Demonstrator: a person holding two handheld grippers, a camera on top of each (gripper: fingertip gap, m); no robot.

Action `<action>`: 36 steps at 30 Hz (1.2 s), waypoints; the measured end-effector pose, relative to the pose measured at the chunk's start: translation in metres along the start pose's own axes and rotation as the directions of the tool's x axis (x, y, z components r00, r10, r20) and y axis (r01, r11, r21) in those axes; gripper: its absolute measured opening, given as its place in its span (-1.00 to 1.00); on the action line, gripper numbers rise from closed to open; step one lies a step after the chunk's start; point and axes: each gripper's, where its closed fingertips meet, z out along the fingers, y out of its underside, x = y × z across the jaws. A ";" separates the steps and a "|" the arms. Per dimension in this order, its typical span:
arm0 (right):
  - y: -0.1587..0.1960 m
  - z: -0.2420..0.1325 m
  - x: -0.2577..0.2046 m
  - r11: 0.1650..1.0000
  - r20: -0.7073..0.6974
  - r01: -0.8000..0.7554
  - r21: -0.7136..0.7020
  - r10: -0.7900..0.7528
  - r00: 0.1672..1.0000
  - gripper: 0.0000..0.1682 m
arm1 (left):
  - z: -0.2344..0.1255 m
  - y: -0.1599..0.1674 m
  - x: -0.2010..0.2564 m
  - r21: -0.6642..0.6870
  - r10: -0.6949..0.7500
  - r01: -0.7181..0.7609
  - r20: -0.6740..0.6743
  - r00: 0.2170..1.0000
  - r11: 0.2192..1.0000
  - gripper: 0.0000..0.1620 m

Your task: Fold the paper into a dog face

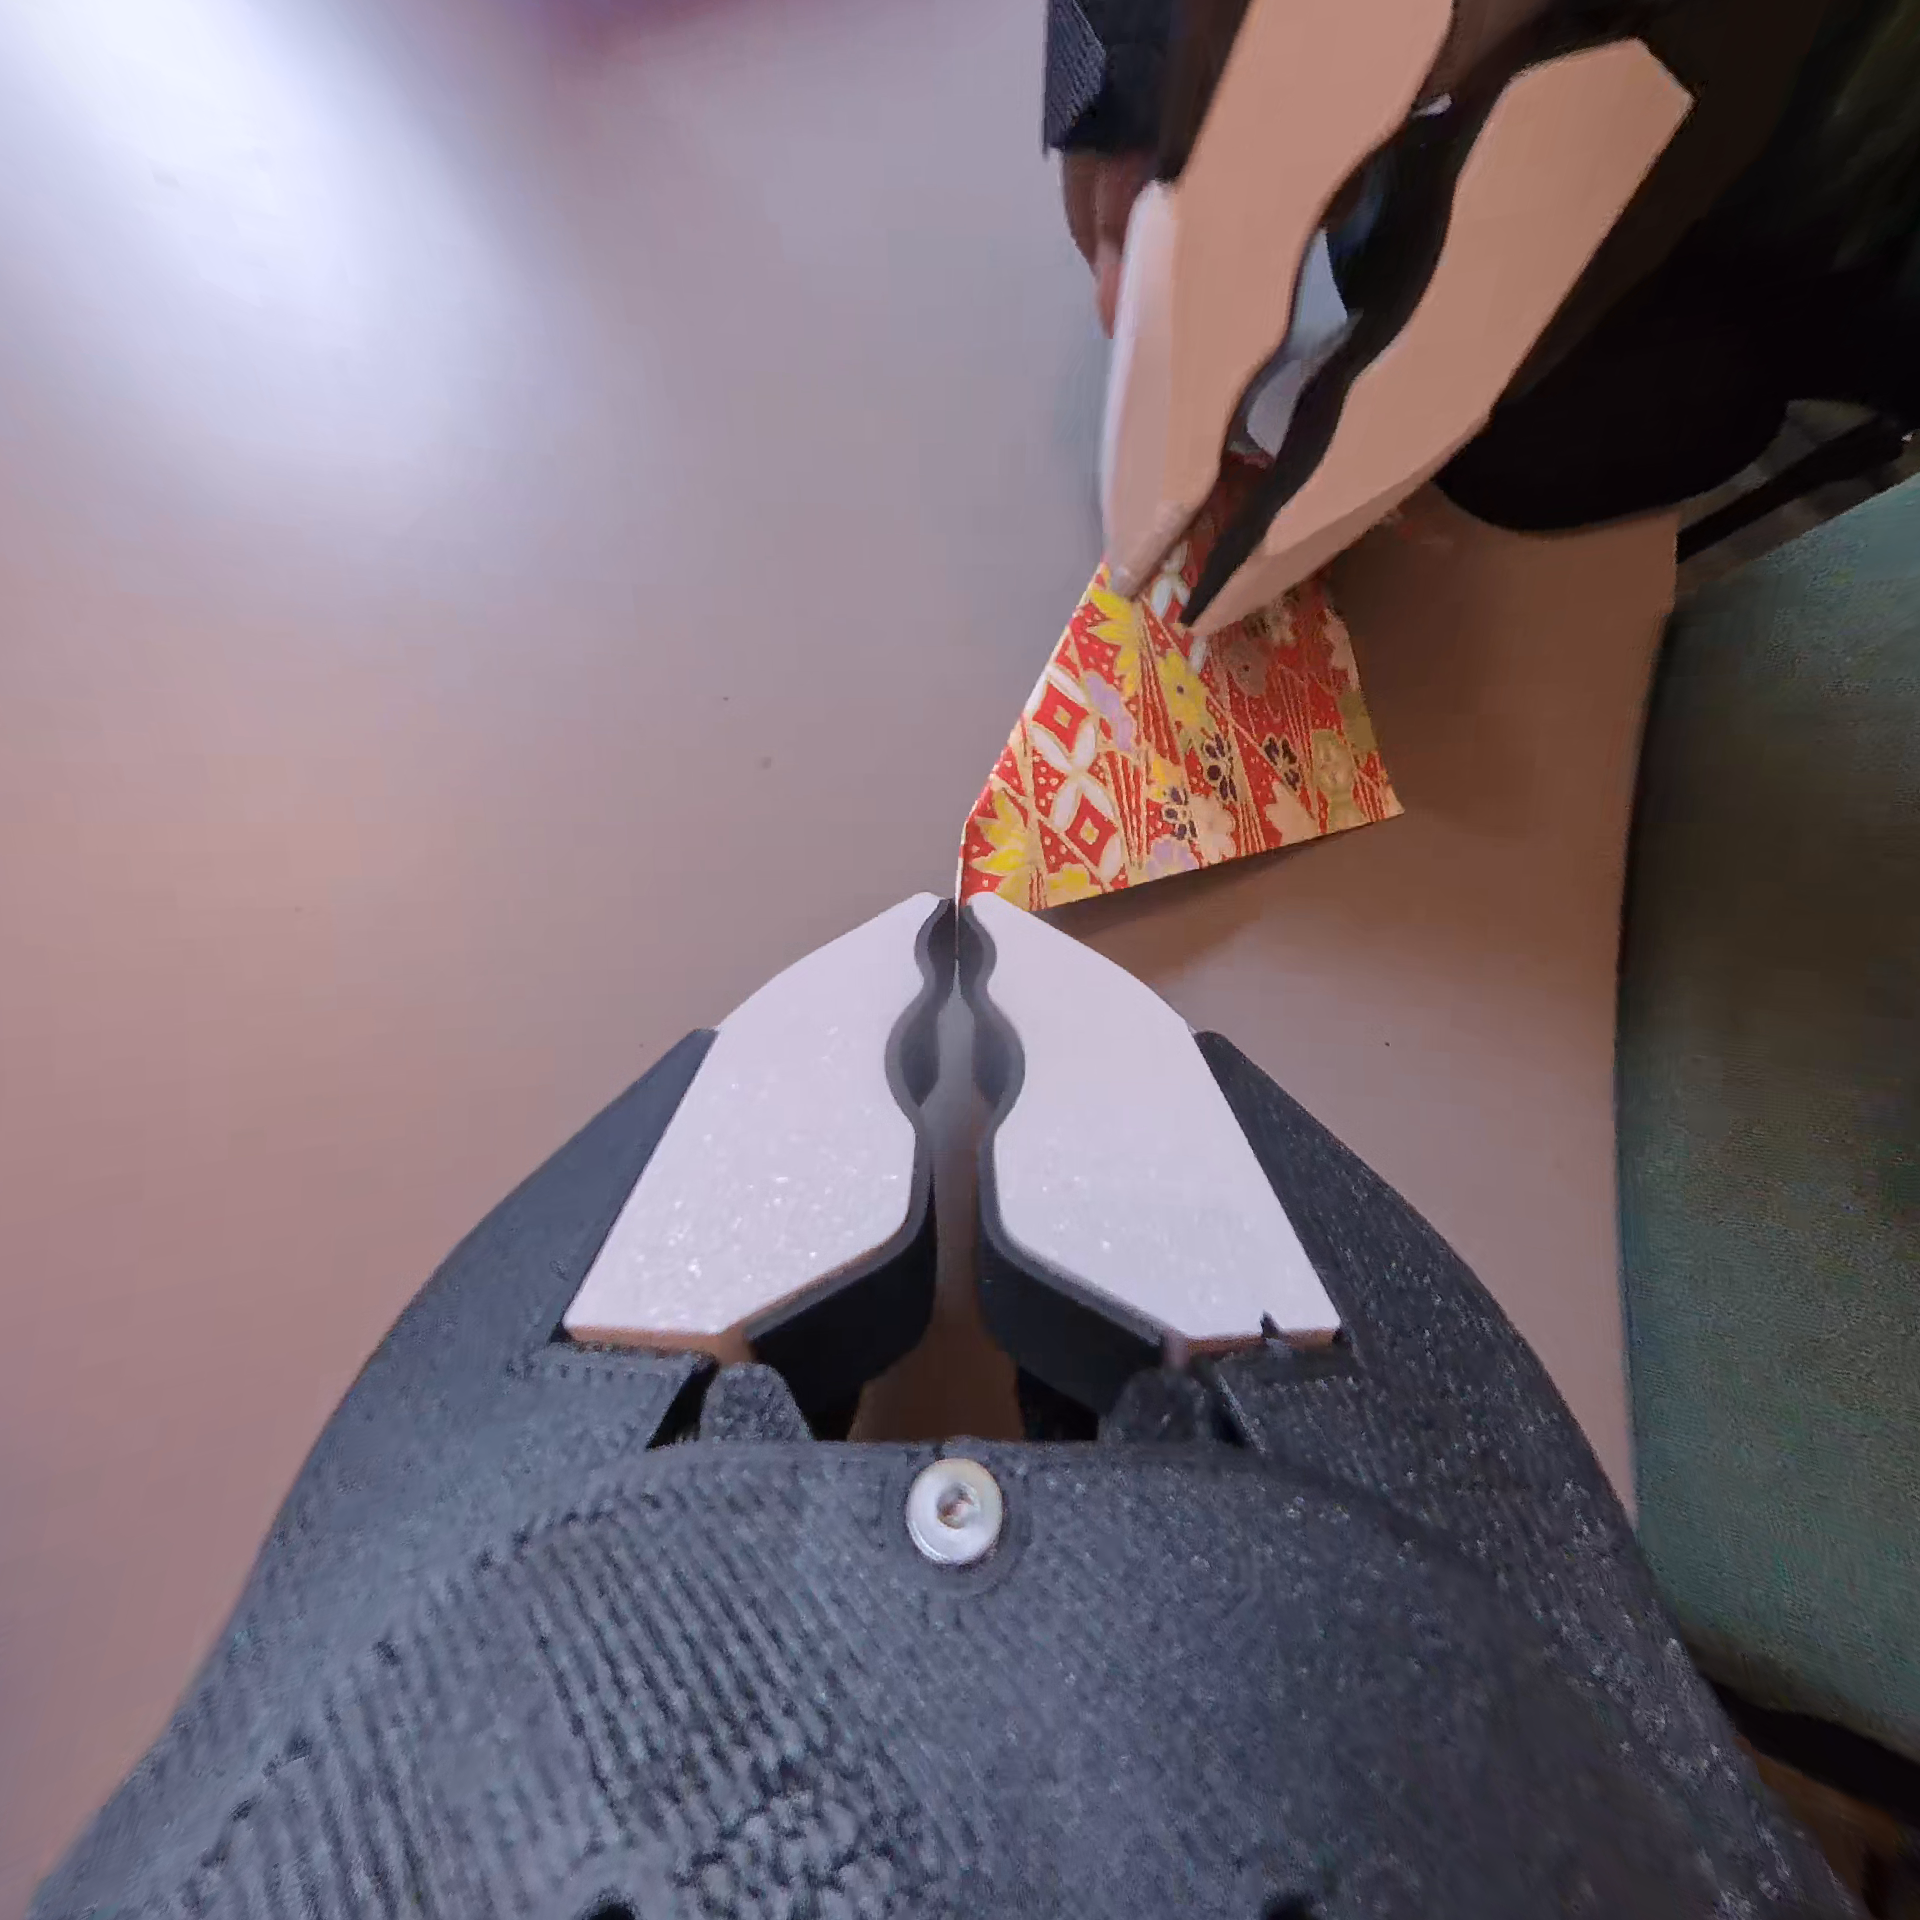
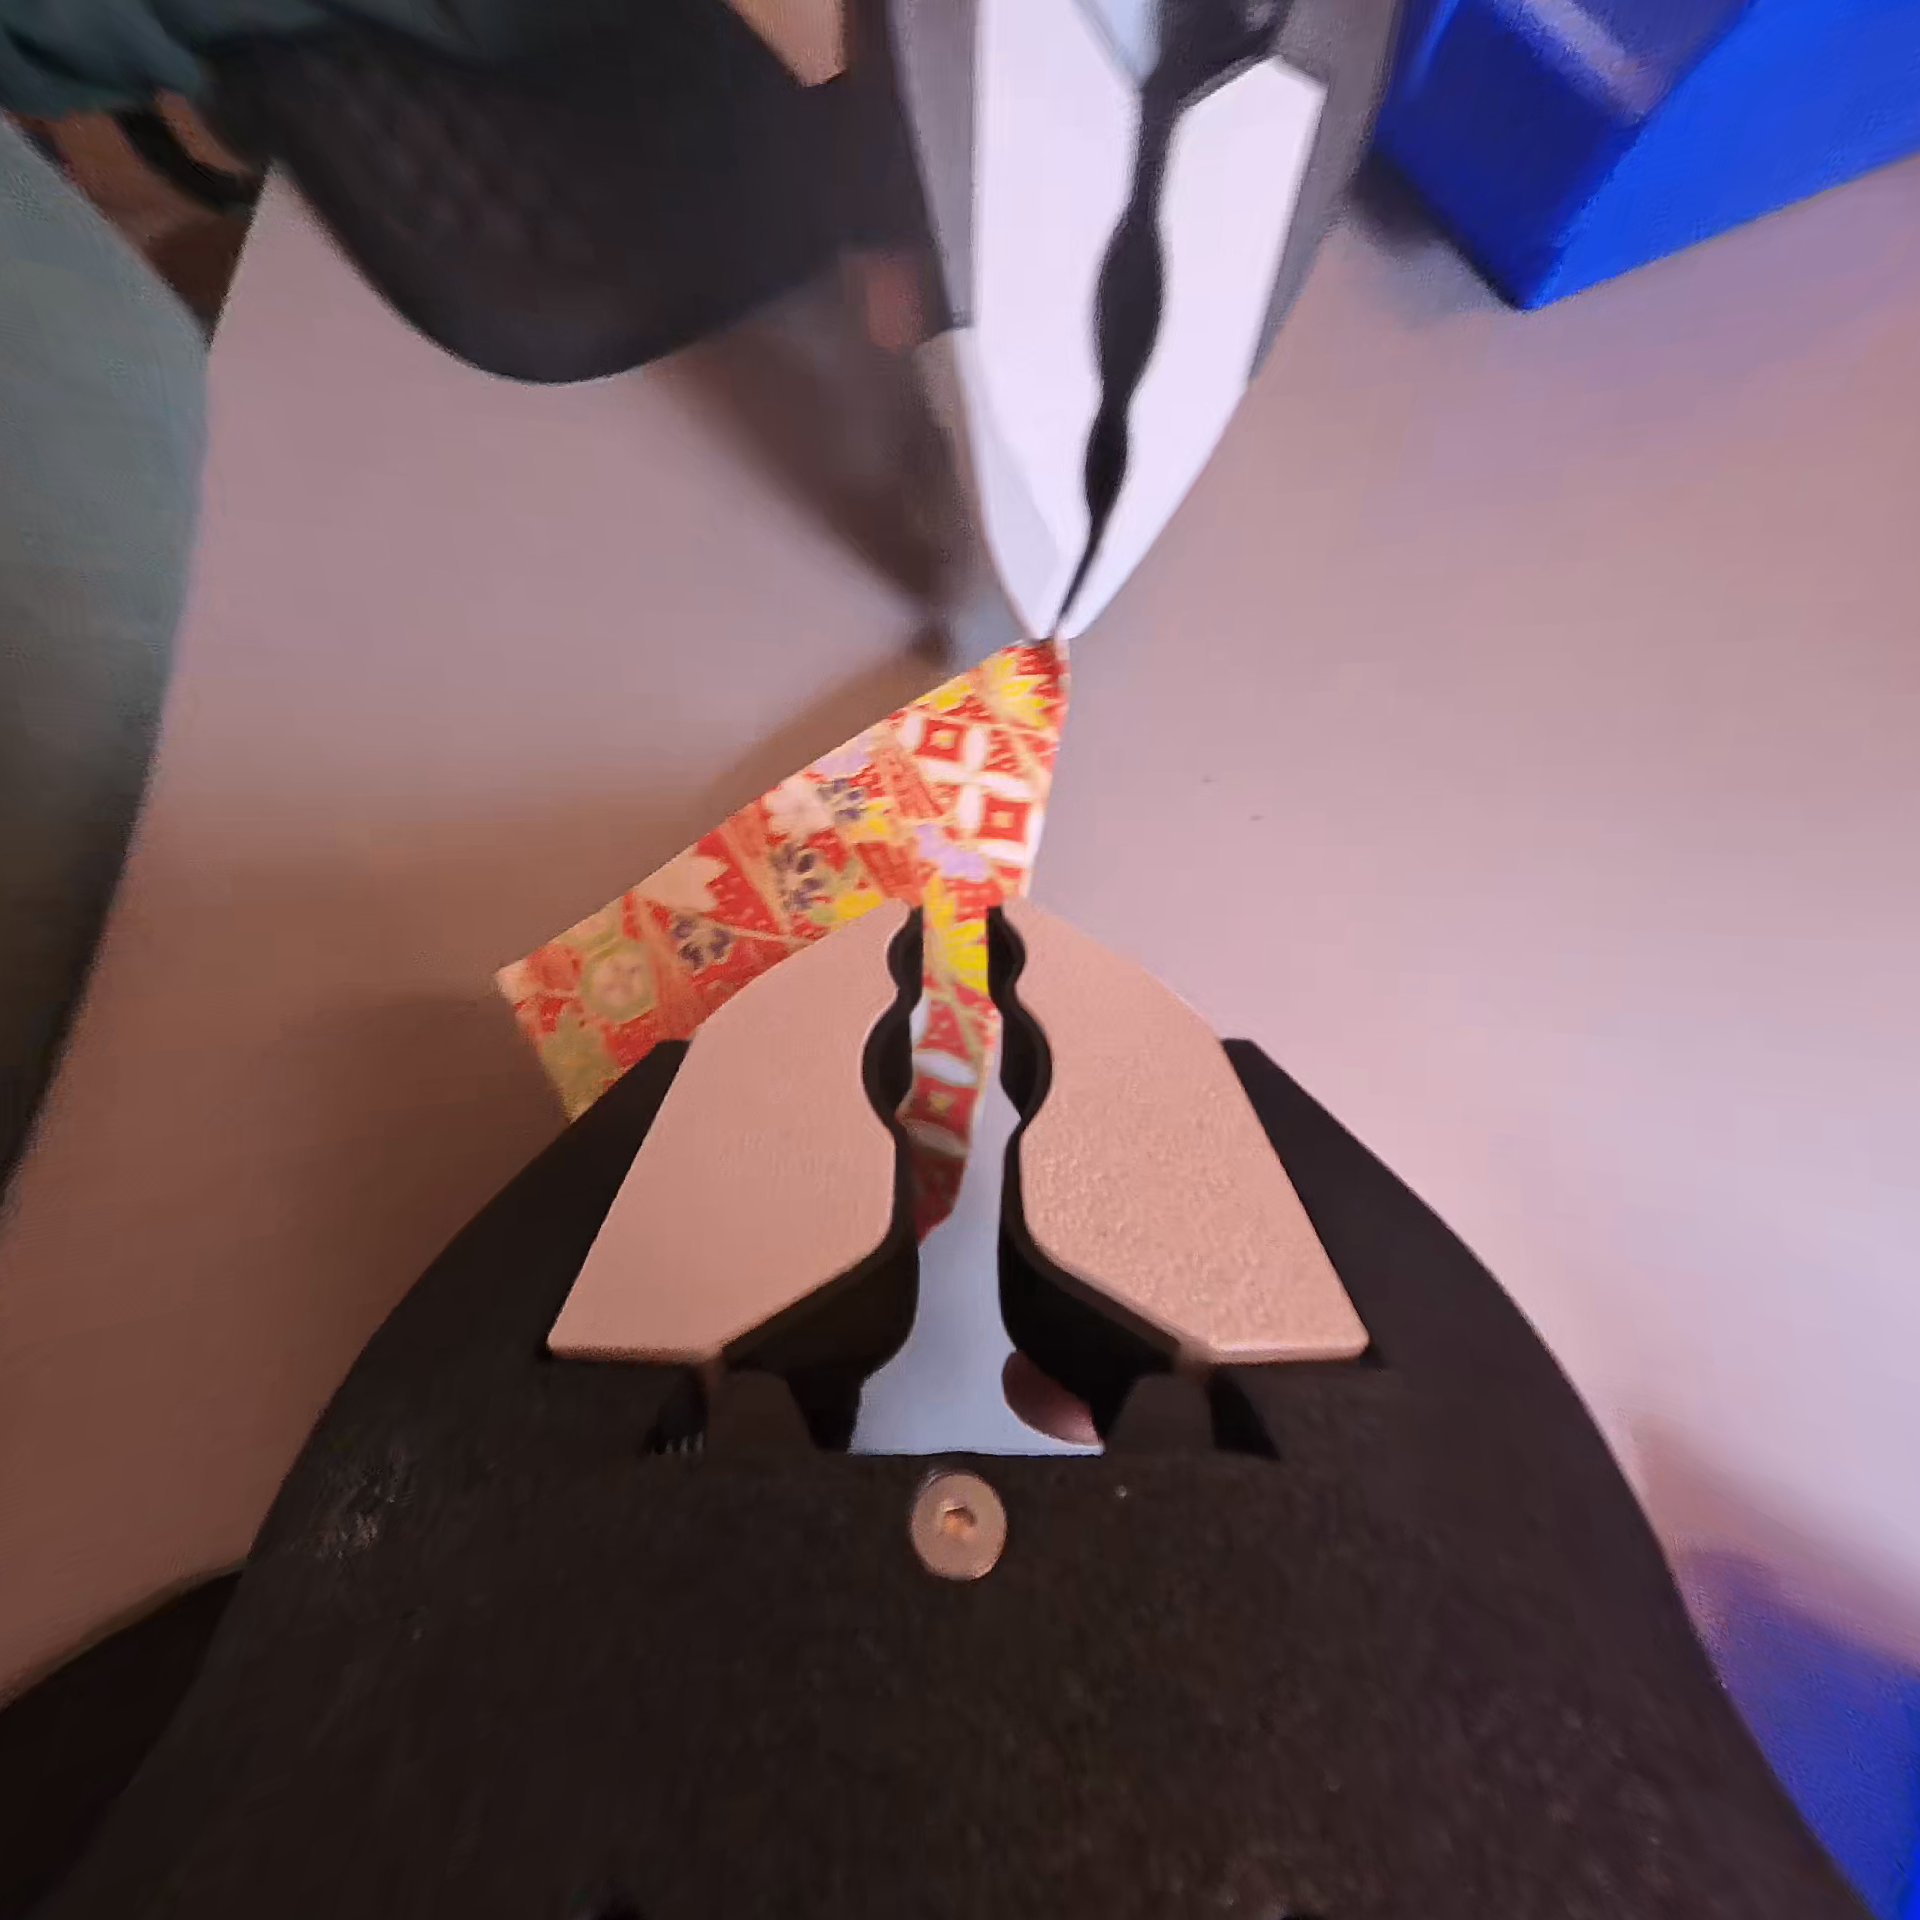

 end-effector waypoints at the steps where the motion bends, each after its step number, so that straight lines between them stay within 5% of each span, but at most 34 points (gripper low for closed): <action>1: 0.003 0.003 -0.003 0.999 0.002 0.014 -0.029 -0.014 1.000 -0.89 | -0.001 -0.001 -0.001 0.008 -0.012 0.012 0.000 1.000 1.000 -1.00; 6: 0.020 0.019 -0.001 0.988 -0.059 0.007 -0.157 -0.016 0.998 -0.95 | -0.003 -0.008 0.007 0.044 -0.019 0.021 -0.039 0.999 0.999 -1.00; 11: 0.021 0.021 0.000 0.985 -0.013 -0.122 -0.120 0.121 0.993 -0.94 | -0.001 -0.025 0.023 0.124 0.041 -0.030 -0.082 0.996 0.992 -1.00; 18: 0.020 0.021 0.000 0.989 -0.020 -0.089 -0.119 0.087 0.996 -0.95 | 0.017 -0.031 0.043 0.082 0.166 -0.163 -0.033 0.986 0.983 -1.00; 36: 0.019 0.023 0.016 0.981 -0.127 -0.124 -0.148 0.106 0.986 -1.00 | 0.006 -0.014 0.012 0.058 0.024 -0.022 -0.024 0.999 0.998 -1.00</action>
